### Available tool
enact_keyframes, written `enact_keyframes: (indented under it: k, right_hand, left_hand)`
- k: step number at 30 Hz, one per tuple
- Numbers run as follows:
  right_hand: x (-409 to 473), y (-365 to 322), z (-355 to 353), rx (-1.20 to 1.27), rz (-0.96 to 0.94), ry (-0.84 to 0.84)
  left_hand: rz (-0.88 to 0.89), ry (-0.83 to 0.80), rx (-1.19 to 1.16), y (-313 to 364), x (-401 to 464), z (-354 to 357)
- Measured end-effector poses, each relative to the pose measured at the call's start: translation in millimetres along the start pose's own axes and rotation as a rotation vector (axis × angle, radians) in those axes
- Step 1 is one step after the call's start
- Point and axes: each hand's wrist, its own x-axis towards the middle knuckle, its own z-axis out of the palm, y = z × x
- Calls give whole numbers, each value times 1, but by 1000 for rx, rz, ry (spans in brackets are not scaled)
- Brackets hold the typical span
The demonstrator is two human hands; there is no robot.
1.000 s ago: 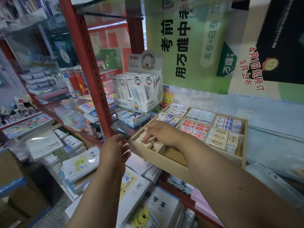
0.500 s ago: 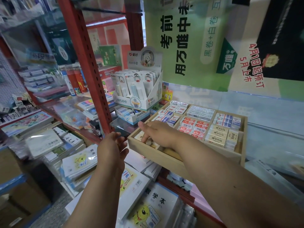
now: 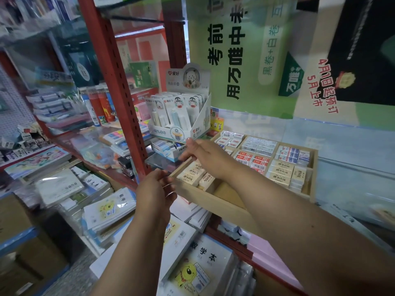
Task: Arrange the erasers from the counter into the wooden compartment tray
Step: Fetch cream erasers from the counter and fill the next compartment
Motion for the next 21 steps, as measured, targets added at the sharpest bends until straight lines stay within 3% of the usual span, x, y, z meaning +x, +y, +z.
enact_keyframes:
  k: [6,12,15,18,21]
  right_hand:
    - [-16,-29,-33,-78,-40,126]
    - [-108,-7,-65,-223,-6,268]
    - [-154,20,-85,-330,166,359]
    - [-203,56,-111,-436,408,553]
    - [-249,91,-141,-704,809,668]
  left_hand:
    - [-4,-65,1,4,-27,15]
    - [-69,-245,18,-11,-79,53]
    - [-116,-350,21,-31,-106,73]
    - [-184,-451,37,-53,-135,93]
    - [-272,-536,68,-74,-164,107]
